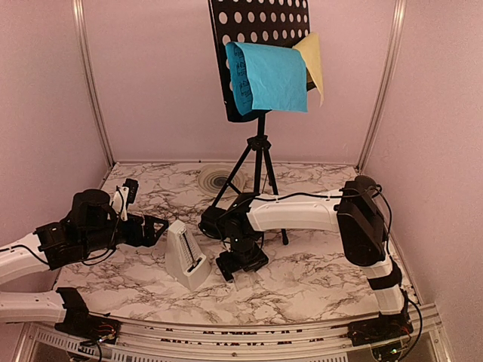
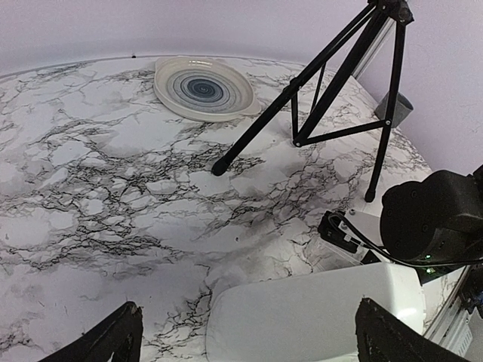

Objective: Pack up the instrument practice props
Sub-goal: Pick up the cover of the metronome from the center of the board.

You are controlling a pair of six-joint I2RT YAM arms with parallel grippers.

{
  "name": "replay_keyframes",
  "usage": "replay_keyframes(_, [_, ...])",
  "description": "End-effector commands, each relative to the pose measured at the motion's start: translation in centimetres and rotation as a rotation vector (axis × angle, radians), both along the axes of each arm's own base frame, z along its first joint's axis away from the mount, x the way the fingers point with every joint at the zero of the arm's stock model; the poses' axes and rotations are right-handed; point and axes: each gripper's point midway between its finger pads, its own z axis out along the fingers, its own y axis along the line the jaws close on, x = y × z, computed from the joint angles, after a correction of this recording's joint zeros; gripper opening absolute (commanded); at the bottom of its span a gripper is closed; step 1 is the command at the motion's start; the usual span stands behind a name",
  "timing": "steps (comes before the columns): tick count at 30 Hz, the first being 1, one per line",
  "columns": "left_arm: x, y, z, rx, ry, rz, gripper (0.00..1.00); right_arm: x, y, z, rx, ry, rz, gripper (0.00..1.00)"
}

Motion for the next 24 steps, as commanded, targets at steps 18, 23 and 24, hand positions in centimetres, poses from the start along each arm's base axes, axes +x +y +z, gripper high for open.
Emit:
replay_keyframes(18, [0.2, 0.1, 0.9, -0.012, -0.020, -0.001, 0.99, 2.1, -0.2, 3.6, 0.043, -0.154, 0.014, 0.67])
replay_keyframes(23, [0.2, 0.0, 1.1, -0.013, -0.023, -0.002, 1.00, 2.4, 1.3, 6.5, 0.145, -0.259, 0.060, 0.66])
replay_keyframes(24, [0.2, 0.0, 1.1, -0.015, -0.023, -0.004, 1.00, 2.5, 1.6, 7.2, 0.173, -0.282, 0.068, 0.66])
